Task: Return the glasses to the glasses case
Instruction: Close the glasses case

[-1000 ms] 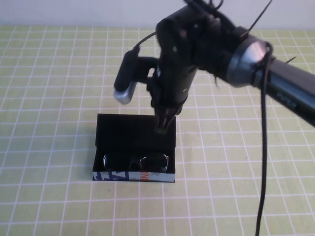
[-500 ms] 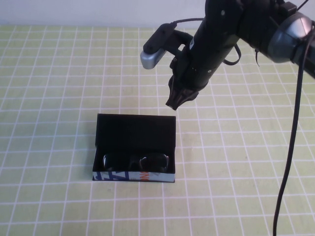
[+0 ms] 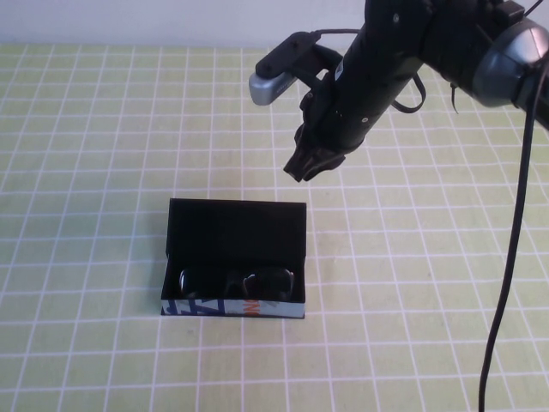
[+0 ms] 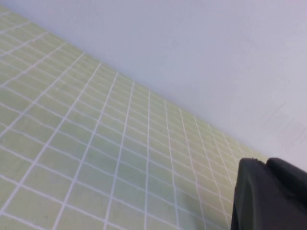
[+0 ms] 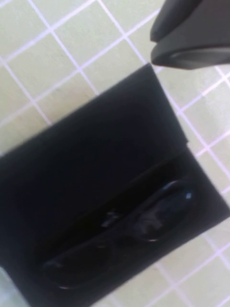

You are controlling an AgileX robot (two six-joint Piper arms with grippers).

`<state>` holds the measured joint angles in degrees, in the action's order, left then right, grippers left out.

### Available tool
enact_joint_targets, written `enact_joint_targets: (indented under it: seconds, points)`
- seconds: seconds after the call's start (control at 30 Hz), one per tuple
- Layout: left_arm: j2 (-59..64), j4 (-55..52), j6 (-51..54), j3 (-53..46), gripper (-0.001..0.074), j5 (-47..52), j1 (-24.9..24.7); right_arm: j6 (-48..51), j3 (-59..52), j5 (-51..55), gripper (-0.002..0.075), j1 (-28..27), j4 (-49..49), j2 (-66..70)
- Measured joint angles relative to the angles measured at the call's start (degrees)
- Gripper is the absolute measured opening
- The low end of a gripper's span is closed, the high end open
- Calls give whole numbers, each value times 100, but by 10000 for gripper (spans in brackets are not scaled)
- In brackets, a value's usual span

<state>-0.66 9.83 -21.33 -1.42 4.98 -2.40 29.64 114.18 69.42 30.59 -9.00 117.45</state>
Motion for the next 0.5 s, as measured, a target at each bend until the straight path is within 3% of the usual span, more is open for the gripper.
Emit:
enact_joint_targets:
  seconds: [0.2,0.5]
  points:
    - [837,36,-56,942,-2,1158,-109,-471,0,-236,-11,-89,-135,0]
    - [3567,928,2176,2487,-2,3089,-904,-568,0,-117,-11,-336,-461,0]
